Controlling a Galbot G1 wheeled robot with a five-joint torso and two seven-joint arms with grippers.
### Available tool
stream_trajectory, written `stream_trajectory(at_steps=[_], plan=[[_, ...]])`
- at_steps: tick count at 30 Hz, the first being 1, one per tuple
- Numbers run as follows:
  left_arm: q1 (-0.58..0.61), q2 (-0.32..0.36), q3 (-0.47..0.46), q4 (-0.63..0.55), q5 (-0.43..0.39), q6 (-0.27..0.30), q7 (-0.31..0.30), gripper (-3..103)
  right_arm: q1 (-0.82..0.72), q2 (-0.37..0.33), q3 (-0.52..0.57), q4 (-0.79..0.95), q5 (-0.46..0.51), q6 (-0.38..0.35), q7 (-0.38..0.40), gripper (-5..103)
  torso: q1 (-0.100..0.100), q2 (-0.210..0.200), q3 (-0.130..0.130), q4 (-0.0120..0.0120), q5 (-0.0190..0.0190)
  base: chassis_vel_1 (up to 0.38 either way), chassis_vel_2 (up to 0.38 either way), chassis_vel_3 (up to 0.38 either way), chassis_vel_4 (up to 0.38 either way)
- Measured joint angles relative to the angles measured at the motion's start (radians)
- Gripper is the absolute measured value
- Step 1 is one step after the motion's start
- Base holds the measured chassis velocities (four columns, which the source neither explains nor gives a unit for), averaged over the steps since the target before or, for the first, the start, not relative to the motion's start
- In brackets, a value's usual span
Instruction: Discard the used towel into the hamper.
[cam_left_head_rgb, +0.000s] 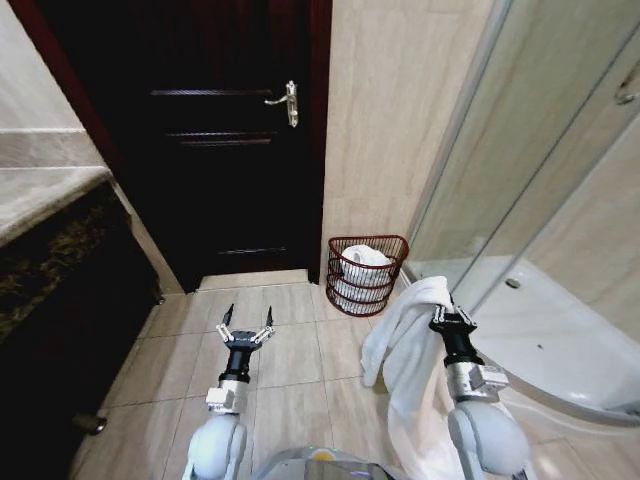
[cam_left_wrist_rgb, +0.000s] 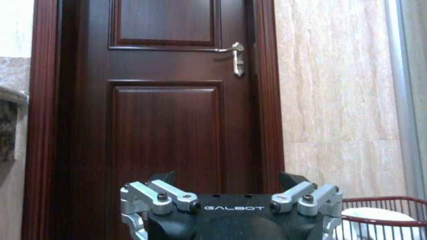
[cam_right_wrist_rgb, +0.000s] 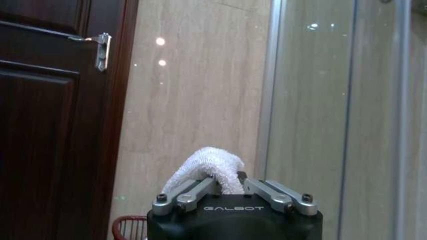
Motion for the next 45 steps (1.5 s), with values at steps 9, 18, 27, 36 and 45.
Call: stream_trajectory(at_steps=[9, 18, 27, 36, 45], plan=[[0.001, 0.000, 0.002, 0.002, 0.013, -0.005, 0.002, 100, -0.007, -0.008, 0.011, -0.013, 0.023, 0.005, 0.000, 5, 0.012, 0.031, 0.020, -0.0001, 0.0001, -0.036, 0.105, 0.090, -0.048], [0.002, 0.000, 0.008, -0.001, 0.029, -0.005, 0.004, 100, -0.019, -0.009, 0.021, -0.010, 0.038, 0.017, 0.001, 5, 0.026, 0.070, 0.045, 0.0000, 0.0002, -0.073, 0.120, 0.111, -0.085], [0.005, 0.000, 0.008, -0.002, 0.004, -0.050, 0.034, 100, 0.005, -0.029, 0.021, 0.008, 0.072, -0.002, 0.009, 5, 0.034, 0.095, 0.062, 0.0000, 0.0003, -0.045, 0.075, 0.067, -0.034], [0.003, 0.000, 0.003, 0.027, 0.009, -0.075, 0.034, 100, 0.122, -0.177, 0.017, 0.139, 0.250, -0.126, 0.061, 5, 0.034, 0.096, 0.062, 0.0000, 0.0000, 0.000, 0.000, 0.000, 0.000], [0.022, 0.000, 0.002, 0.023, 0.030, -0.077, 0.033, 100, 0.439, -0.421, 0.018, 0.163, 0.541, -0.322, 0.184, 5, 0.033, 0.092, 0.059, 0.0002, 0.0001, 0.000, 0.000, 0.000, 0.000]])
